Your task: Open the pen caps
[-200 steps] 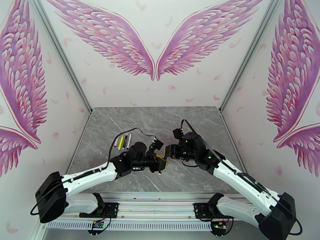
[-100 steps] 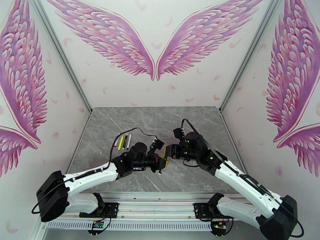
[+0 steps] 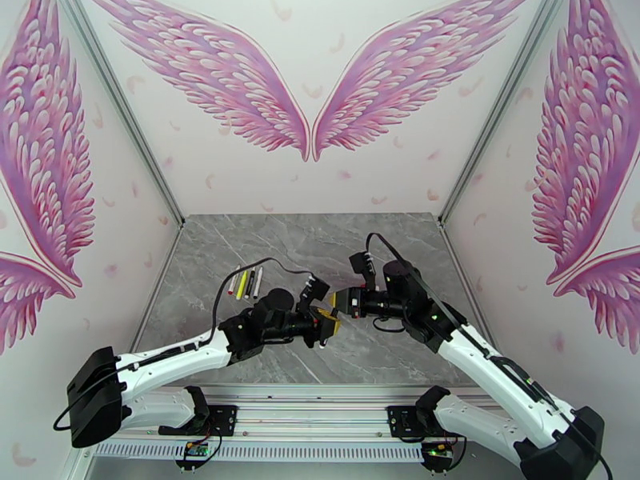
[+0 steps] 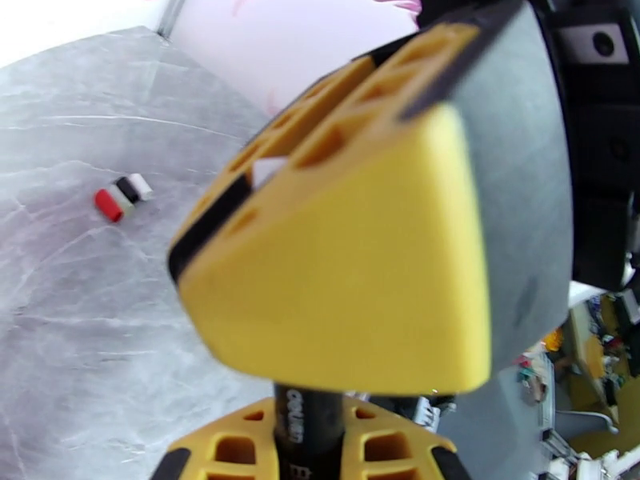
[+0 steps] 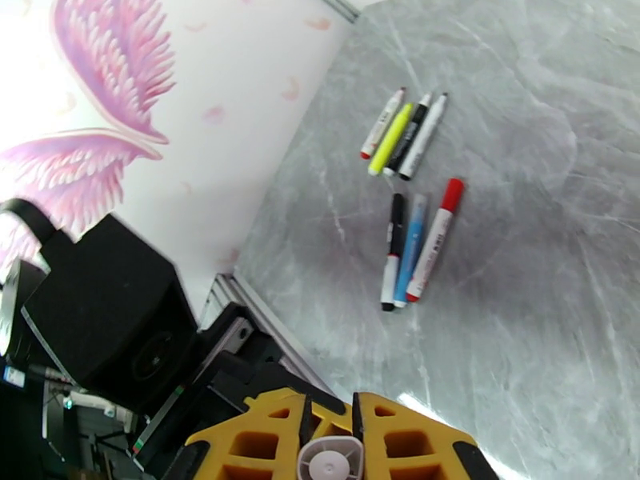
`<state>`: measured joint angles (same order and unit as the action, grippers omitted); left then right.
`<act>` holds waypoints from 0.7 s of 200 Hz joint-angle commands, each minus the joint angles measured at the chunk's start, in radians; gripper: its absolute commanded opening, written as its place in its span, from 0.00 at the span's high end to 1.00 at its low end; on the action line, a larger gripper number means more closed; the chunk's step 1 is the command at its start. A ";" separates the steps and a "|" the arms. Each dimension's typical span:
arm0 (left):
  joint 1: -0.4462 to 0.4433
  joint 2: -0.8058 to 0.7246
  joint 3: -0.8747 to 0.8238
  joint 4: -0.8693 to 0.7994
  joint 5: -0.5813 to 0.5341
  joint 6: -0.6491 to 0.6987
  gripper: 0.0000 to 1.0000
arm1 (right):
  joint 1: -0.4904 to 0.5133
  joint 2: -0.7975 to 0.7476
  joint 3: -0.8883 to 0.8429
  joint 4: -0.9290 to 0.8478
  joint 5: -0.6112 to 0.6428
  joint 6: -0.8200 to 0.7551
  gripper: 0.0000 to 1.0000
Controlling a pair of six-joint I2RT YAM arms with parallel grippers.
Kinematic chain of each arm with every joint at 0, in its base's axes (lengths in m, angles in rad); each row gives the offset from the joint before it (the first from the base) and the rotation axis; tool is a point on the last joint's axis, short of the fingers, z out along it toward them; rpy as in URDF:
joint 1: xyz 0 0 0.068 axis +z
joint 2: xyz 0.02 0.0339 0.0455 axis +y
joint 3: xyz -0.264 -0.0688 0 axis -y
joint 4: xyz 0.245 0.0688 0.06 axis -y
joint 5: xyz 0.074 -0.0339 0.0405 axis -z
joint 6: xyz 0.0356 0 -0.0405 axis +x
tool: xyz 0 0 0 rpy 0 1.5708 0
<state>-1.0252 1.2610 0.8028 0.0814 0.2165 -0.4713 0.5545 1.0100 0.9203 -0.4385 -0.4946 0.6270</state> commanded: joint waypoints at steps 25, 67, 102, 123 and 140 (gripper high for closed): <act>-0.130 0.035 0.074 -0.247 -0.303 0.082 0.96 | -0.038 0.034 0.088 -0.072 0.329 0.033 0.87; -0.145 0.067 0.051 -0.192 -0.204 0.063 0.97 | -0.061 0.027 0.066 0.004 0.269 0.010 0.87; -0.095 0.002 -0.030 -0.089 -0.066 0.014 0.97 | -0.143 0.001 -0.008 0.139 0.001 -0.006 0.87; -0.050 -0.020 -0.082 -0.001 0.095 -0.026 0.97 | -0.175 -0.016 -0.039 0.197 -0.114 -0.013 0.87; -0.037 -0.030 -0.101 0.011 0.144 -0.032 0.98 | -0.188 -0.022 -0.044 0.192 -0.136 -0.044 0.87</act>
<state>-1.0740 1.2652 0.7467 0.1017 0.1661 -0.4793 0.4126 1.0191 0.8879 -0.3801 -0.6075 0.6270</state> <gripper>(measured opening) 0.172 0.198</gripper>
